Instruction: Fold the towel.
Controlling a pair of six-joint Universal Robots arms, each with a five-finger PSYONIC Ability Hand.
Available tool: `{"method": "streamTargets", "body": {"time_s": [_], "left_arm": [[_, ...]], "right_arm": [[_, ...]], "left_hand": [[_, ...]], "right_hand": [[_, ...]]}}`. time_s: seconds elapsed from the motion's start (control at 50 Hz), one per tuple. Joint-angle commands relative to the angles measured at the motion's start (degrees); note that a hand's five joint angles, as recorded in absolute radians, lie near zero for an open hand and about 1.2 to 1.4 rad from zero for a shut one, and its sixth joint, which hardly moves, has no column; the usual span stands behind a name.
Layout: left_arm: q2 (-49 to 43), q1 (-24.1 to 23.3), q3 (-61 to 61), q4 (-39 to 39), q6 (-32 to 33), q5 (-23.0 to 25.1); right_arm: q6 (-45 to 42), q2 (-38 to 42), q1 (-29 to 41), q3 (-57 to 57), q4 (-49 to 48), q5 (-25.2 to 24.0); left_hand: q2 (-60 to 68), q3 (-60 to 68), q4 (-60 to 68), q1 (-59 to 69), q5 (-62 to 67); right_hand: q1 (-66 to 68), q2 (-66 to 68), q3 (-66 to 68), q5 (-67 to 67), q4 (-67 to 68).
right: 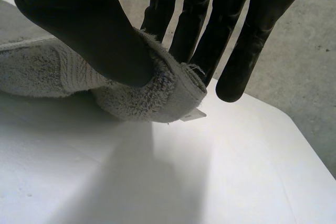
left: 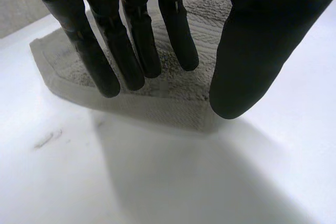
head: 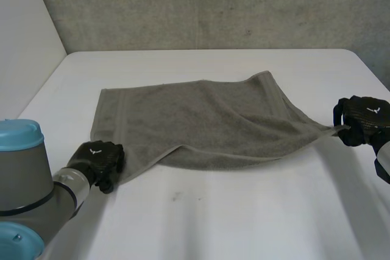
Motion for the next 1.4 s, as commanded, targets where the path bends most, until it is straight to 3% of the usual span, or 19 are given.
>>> {"method": "streamTargets", "body": {"time_s": [0.02,0.46,0.56,0.74,0.78,0.92,1.26,1.28,1.4], "left_arm": [[-1.00,-0.13,-0.07,2.61,-0.01,0.01],[-2.94,-0.31,-0.69,4.54,0.17,0.10],[-3.73,-0.22,-0.60,7.17,0.61,0.10],[-5.14,-0.31,-0.07,8.67,0.87,0.10],[-5.14,-0.31,0.01,8.76,0.87,0.10],[-5.22,-0.14,0.89,8.85,0.87,0.27],[-4.17,0.13,0.89,9.73,0.87,0.36],[-3.56,0.13,0.37,9.64,0.87,0.18],[-2.59,0.13,-1.57,9.81,0.96,0.18]], "right_arm": [[-0.14,0.09,-0.02,0.42,0.02,-0.01],[-0.23,0.00,0.16,0.95,0.02,-0.01],[-1.01,0.00,0.25,1.04,0.02,-0.01],[-1.55,0.00,0.25,1.13,0.02,-0.01],[-1.55,0.00,0.25,1.22,0.02,-0.01],[-1.55,-0.09,0.25,1.30,0.02,-0.01],[-1.55,-0.62,0.51,1.83,0.11,-0.01],[-1.55,-0.79,0.51,1.83,0.11,-0.01],[-1.55,-0.88,0.51,1.92,0.11,-0.01]], "left_hand": [[6.56,6.48,6.54,6.52,6.63],[6.89,6.82,6.87,6.86,6.96],[15.61,15.54,15.59,15.57,15.68],[18.84,18.76,18.82,18.80,18.91],[28.04,27.97,28.02,28.01,28.11],[35.96,35.88,35.94,35.92,36.03],[35.97,35.90,35.95,35.93,36.04],[29.50,29.43,29.48,29.46,29.57],[25.23,25.16,25.21,25.19,25.30]], "right_hand": [[24.34,12.44,12.23,13.47,11.57],[24.34,12.44,12.23,13.47,11.57],[24.34,12.44,12.23,13.47,11.57],[24.34,12.44,12.23,13.47,11.57],[24.34,12.44,12.23,13.47,11.57],[24.34,12.44,12.23,13.47,11.57],[24.34,12.44,12.23,13.47,11.57],[24.34,12.44,12.23,13.47,11.57],[24.34,12.44,12.23,13.47,11.57]]}}
